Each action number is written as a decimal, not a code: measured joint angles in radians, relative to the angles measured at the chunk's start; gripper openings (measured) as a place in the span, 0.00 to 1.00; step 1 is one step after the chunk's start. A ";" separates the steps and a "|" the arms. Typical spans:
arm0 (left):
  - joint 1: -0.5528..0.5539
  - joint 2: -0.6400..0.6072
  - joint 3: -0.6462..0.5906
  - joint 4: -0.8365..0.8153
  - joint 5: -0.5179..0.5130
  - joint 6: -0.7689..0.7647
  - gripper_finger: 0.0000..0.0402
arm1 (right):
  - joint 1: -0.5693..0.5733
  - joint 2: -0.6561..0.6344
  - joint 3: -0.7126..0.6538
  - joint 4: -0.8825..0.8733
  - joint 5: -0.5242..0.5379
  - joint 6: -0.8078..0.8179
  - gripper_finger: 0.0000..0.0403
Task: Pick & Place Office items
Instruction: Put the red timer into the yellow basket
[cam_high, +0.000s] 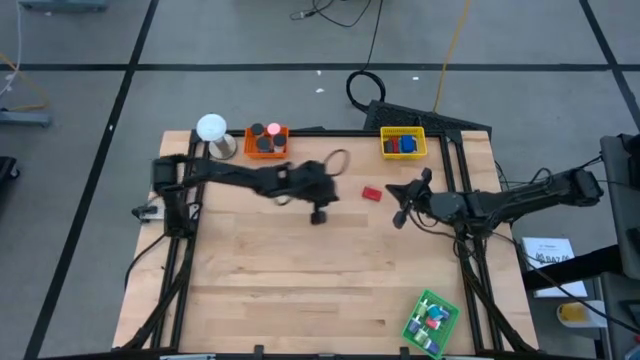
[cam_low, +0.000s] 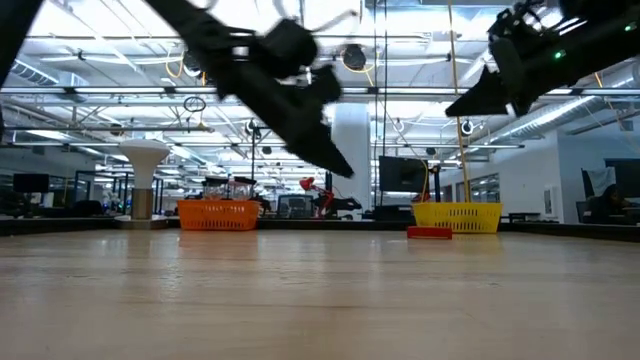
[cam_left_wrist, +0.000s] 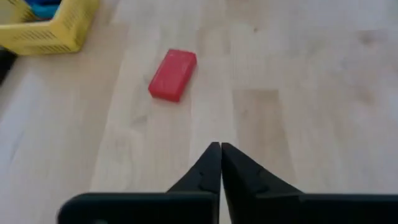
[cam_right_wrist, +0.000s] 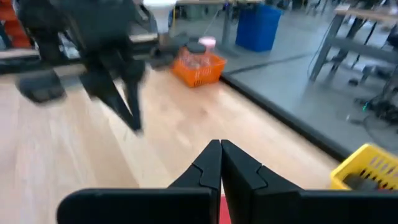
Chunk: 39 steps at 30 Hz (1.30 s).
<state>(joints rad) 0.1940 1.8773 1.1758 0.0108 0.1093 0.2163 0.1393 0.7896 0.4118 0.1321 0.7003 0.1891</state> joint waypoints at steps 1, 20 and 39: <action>-0.002 -0.043 -0.075 0.066 0.004 -0.010 0.02 | -0.016 0.013 0.000 0.001 -0.021 0.012 0.00; -0.055 -0.791 -1.121 1.000 -0.100 -0.173 0.10 | -0.425 0.401 0.149 -0.134 -0.485 0.161 0.25; -0.054 -1.144 -1.161 0.674 -0.145 -0.116 0.10 | -0.452 0.754 0.400 -0.415 -0.599 -0.053 0.62</action>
<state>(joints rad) 0.1398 0.7332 0.0147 0.6843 -0.0357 0.1006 -0.3122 1.5435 0.8116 -0.2824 0.1012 0.1365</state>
